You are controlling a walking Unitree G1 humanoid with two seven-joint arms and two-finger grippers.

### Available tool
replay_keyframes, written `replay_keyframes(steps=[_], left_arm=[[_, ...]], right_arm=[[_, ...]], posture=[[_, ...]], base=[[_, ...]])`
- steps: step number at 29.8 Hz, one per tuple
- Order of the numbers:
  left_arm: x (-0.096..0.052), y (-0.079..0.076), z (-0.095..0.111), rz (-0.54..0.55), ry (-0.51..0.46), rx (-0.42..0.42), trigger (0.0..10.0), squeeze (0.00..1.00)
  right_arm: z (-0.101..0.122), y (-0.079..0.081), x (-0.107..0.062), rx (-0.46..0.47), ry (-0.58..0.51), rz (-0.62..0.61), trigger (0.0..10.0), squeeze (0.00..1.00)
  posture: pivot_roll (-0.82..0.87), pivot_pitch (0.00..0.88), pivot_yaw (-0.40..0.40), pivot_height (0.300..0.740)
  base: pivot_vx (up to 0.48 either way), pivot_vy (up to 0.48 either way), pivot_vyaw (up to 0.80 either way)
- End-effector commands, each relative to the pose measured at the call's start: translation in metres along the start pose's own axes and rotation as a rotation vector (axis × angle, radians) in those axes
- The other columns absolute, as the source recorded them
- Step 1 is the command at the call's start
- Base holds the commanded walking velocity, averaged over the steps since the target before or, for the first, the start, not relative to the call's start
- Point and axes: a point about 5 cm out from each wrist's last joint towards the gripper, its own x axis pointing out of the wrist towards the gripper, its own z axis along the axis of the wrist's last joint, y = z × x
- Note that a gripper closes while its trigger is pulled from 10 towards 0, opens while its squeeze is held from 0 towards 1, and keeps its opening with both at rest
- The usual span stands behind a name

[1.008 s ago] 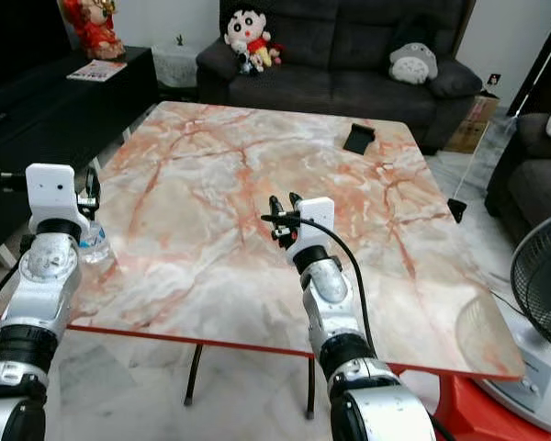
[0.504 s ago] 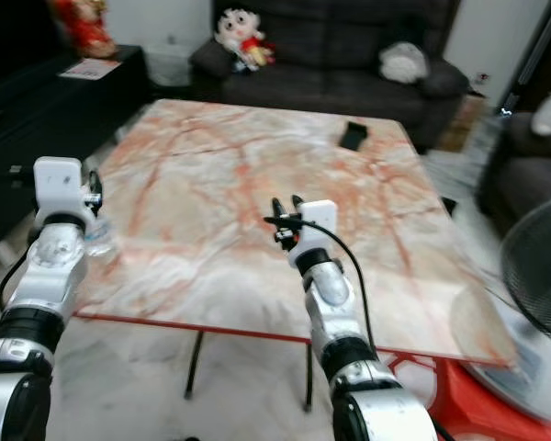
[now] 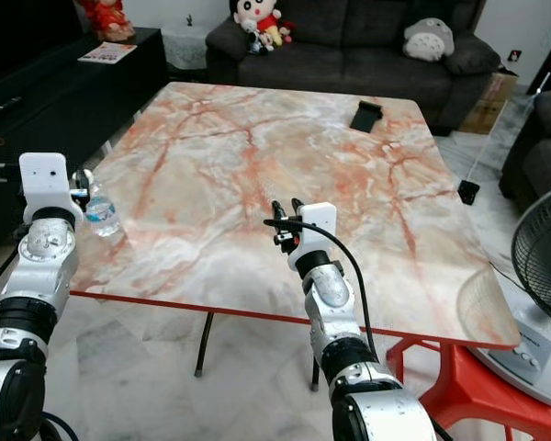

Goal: Picking trash to rubbish bin

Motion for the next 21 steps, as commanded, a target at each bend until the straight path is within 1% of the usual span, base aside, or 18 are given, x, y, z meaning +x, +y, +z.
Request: replay_keyframes(steps=[1,5,12,16,20,21], left_arm=[[0.005,-0.002,0.010,-0.005,-0.036,0.000,10.0,0.00],[0.009,0.001,0.008,0.005,-0.006,0.017,10.0,0.00],[0.016,0.004,0.012,0.006,0.005,0.022,10.0,0.00],[0.017,0.004,0.012,0.008,0.008,0.024,10.0,0.00],[0.018,0.008,0.009,0.043,0.038,0.036,10.0,0.00],[0.016,0.011,0.002,0.057,0.076,0.054,10.0,0.00]], right_arm=[[0.004,0.000,0.003,0.000,-0.010,0.000,10.0,0.00],[0.003,0.000,0.002,-0.001,-0.007,0.001,10.0,0.00],[0.001,-0.001,-0.001,-0.002,-0.009,-0.001,10.0,0.00],[0.001,-0.001,-0.001,-0.001,-0.009,-0.001,10.0,0.00],[-0.002,0.000,-0.004,-0.001,-0.004,-0.001,10.0,0.00],[-0.004,0.001,-0.004,-0.002,0.004,0.004,10.0,0.00]], posture=[[0.06,0.016,-0.051,0.740],[0.06,0.017,-0.051,0.740],[0.05,0.025,-0.048,0.740],[0.05,0.025,-0.048,0.740],[0.05,0.029,-0.046,0.740],[0.05,0.030,-0.046,0.740]], base=[[0.000,0.000,0.00],[0.000,0.000,0.00],[0.000,0.000,0.00],[0.000,0.000,0.00],[0.000,0.000,0.00],[0.000,0.000,0.00]])
